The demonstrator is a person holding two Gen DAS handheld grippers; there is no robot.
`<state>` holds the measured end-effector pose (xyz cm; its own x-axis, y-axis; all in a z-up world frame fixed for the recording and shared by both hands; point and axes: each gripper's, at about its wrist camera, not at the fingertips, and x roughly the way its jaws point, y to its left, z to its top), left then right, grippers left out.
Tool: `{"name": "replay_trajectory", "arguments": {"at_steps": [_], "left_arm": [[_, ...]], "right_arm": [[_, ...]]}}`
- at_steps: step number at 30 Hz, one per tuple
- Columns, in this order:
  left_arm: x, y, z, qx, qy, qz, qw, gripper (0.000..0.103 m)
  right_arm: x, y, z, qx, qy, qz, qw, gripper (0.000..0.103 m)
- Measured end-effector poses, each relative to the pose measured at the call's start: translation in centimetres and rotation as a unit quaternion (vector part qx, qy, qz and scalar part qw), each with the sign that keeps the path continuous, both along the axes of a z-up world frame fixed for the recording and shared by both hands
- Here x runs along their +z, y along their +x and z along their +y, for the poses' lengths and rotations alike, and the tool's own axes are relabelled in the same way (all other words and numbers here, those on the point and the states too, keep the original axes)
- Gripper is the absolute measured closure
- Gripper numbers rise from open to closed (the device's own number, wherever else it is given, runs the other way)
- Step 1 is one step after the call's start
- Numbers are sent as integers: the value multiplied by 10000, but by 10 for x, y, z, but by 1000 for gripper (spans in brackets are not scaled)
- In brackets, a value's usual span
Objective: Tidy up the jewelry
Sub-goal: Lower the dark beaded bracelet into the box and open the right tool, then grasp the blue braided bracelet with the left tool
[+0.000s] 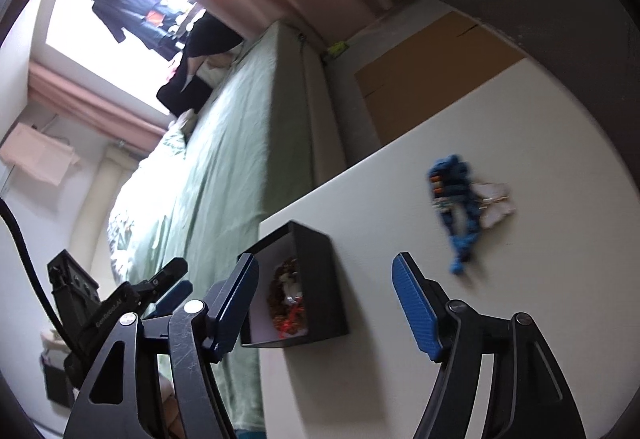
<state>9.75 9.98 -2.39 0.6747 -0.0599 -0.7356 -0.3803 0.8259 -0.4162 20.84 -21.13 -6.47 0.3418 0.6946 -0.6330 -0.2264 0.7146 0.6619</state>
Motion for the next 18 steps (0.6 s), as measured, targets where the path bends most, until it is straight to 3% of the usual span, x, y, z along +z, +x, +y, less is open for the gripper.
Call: {"name": "replay_trajectory", "arguments": {"at_steps": [18], "left_arm": [[-16, 39, -98, -996, 235, 310, 9943, 45]], "right_arm": [[-3, 18, -81, -729, -290, 200, 9967, 32]]}}
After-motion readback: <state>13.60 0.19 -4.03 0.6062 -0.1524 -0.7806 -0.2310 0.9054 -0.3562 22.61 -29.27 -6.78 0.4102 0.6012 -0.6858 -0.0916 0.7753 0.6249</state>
